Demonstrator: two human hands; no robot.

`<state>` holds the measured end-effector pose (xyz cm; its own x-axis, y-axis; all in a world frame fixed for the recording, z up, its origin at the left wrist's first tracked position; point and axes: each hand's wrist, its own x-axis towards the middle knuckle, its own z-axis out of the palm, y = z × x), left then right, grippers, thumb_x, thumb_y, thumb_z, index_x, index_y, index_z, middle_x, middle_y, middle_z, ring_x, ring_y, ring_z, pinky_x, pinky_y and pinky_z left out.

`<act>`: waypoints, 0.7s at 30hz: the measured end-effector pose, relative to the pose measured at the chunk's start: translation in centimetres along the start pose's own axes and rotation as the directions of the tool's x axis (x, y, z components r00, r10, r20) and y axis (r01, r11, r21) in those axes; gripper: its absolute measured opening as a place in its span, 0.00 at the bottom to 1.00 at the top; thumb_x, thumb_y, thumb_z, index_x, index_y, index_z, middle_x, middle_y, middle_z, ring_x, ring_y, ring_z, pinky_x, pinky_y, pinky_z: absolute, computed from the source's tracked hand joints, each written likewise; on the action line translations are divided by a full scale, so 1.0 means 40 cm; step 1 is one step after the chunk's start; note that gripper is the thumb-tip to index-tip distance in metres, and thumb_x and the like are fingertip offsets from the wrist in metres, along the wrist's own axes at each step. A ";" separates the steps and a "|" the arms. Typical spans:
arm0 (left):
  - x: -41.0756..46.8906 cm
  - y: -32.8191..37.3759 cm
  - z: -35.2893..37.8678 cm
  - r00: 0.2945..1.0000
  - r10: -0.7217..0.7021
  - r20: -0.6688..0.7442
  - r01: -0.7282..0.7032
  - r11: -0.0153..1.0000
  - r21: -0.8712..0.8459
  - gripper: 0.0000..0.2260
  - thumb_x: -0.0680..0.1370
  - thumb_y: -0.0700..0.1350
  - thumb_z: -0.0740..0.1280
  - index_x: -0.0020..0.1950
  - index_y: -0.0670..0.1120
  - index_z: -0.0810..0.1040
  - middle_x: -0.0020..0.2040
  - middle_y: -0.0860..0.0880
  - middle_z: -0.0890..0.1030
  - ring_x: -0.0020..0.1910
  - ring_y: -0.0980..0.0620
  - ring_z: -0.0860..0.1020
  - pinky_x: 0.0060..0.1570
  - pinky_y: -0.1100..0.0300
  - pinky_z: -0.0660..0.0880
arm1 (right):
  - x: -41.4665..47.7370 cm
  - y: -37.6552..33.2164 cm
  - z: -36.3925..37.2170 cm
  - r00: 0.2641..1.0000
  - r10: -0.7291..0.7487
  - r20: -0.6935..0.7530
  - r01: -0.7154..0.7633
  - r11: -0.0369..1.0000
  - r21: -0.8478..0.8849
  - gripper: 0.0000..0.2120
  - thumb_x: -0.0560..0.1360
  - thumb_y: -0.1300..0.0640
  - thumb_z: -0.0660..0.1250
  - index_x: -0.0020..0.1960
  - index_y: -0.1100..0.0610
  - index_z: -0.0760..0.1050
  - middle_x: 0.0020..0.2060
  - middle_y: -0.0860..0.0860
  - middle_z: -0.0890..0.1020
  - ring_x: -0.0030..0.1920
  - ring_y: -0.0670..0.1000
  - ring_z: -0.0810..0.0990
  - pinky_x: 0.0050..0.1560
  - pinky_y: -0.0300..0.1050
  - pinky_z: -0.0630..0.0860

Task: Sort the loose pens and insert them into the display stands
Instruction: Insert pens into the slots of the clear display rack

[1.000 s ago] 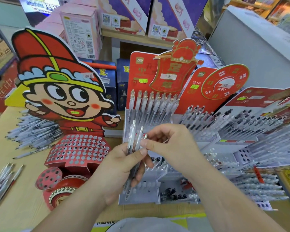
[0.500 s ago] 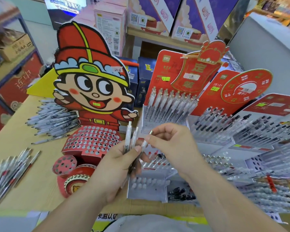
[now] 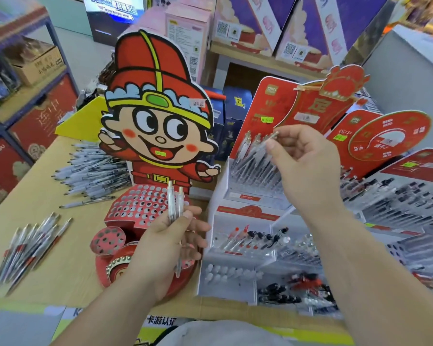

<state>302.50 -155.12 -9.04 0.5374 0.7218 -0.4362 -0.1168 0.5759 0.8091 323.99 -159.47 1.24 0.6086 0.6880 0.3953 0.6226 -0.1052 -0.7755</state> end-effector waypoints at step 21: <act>-0.008 0.022 0.019 0.999 -0.002 0.052 0.003 1.000 -0.015 0.10 0.84 0.44 0.61 0.59 0.42 0.79 0.44 0.41 0.84 0.36 0.46 0.78 0.28 0.56 0.73 | -0.007 0.010 0.055 0.985 -0.072 0.156 0.109 0.964 -0.244 0.07 0.77 0.57 0.72 0.54 0.53 0.82 0.41 0.38 0.80 0.40 0.38 0.78 0.44 0.28 0.74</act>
<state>302.87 -155.17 -7.89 0.5804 0.6995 -0.4169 -0.1280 0.5840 0.8016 322.97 -158.12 -0.27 0.4781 0.7972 0.3687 0.7864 -0.2017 -0.5839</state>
